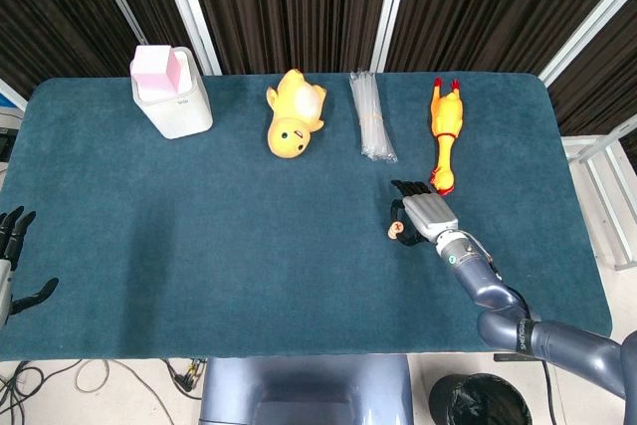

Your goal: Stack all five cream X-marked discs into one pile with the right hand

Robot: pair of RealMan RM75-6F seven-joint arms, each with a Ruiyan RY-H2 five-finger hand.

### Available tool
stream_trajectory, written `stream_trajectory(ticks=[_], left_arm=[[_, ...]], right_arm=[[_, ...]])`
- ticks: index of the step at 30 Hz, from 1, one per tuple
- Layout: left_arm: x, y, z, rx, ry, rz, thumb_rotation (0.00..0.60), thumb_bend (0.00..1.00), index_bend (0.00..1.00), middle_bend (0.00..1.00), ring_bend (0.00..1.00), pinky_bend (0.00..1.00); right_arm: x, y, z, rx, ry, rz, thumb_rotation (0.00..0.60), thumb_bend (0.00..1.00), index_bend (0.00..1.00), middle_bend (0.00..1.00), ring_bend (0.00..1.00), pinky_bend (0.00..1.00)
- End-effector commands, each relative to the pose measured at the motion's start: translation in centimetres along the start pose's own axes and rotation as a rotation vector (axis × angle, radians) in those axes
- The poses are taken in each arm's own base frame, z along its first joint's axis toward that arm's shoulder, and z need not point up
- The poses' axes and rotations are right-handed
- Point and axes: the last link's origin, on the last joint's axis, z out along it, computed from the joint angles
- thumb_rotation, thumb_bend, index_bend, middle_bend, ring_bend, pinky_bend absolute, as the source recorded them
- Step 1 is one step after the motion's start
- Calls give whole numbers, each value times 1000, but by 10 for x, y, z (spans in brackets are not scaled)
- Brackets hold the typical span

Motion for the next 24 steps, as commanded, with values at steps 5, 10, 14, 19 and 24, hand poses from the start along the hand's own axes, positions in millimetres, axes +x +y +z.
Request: stream_trajectory(ticks=[5,10,14,19,24], left_arm=[[0,0,0,0,0,0,600,169,49,0,0,17],[0,0,0,1,0,0,600,170,48,0,0,17],[0,0,0,0,0,0,600,169,49,0,0,17],[0,0,0,2,0,2,600,169,49,0,0,17],[0,0,0,3,1,4,600,169,49,0,0,17]], right_arm=[[0,0,1,-3,-3,-2,600,413,485,11,22,36],[0,-1,0,-3,-6,-3,600,413,467,11,22,36],[-1,0,0,-3,-9,-7,600,412,456,11,22,36],[1,0,0,-4,-4,-3,600,412,411,11,22,36],[4,-1,-2,4,4,-4,600,412,392,11,22,36]])
